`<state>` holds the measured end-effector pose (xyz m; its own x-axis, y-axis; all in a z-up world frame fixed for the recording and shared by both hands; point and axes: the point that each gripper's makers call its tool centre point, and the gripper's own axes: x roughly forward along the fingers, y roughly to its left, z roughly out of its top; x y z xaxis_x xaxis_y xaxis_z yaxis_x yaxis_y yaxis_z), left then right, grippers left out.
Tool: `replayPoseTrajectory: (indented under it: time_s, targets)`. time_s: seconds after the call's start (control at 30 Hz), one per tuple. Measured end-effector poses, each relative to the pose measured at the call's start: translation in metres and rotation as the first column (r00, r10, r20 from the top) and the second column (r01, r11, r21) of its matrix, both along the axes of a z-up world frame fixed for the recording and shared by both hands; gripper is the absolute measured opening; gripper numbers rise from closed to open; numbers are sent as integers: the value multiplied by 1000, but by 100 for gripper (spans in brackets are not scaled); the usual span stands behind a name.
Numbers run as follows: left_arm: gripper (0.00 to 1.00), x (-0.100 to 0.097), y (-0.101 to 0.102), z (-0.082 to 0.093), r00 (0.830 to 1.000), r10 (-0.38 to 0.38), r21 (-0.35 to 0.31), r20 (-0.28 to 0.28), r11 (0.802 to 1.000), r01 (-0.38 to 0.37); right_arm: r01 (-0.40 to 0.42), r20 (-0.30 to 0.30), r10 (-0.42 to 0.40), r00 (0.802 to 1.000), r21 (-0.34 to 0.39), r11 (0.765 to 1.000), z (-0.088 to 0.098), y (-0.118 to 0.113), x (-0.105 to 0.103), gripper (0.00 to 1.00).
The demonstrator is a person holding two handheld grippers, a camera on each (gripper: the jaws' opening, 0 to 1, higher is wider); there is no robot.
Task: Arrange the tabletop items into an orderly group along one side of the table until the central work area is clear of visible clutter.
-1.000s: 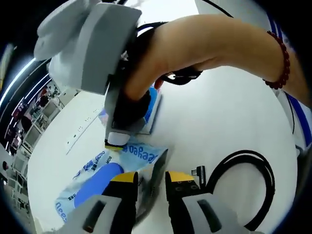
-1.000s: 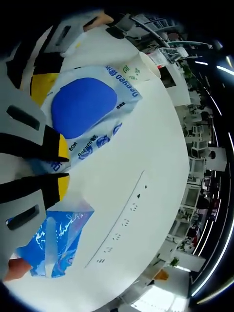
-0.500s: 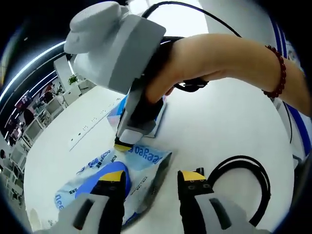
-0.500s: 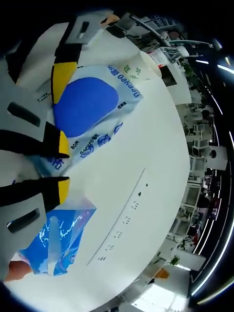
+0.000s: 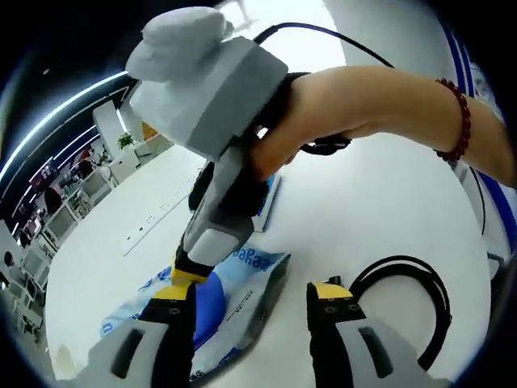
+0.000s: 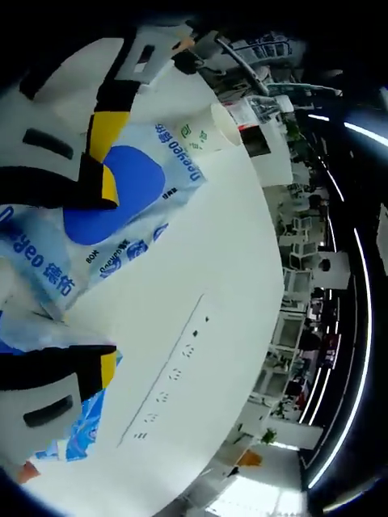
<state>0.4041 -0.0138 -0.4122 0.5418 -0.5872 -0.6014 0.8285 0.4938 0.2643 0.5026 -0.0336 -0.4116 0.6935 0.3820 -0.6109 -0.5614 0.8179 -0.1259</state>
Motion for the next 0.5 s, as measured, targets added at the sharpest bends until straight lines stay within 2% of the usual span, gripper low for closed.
replayPoseTrajectory:
  time_s: [0.1,0.17,0.2,0.33,0.5]
  targets:
    - [55,2,4,1,1000,24,-9,4,1000,-24,11,44,-10,999,-13,1000,6,-5,4,89]
    - [55,1,7,3,1000,25,-10,11,1000,-25,15,118,-10,993,-46,999,15,-12,12,100]
    - [55,1,7,4,1000,21,-11,15,1000,-21,-3,132,10,991,-51,999,16,-12,10,99]
    - [55,1,10,13,999,18,-15,36,1000,-17,-14,126,21,992,-55,998,17,-15,2,100]
    - [55,0,8,25,999,22,-58,43,998,-19,-25,147,27,989,-13,1000,30,-24,-7,100]
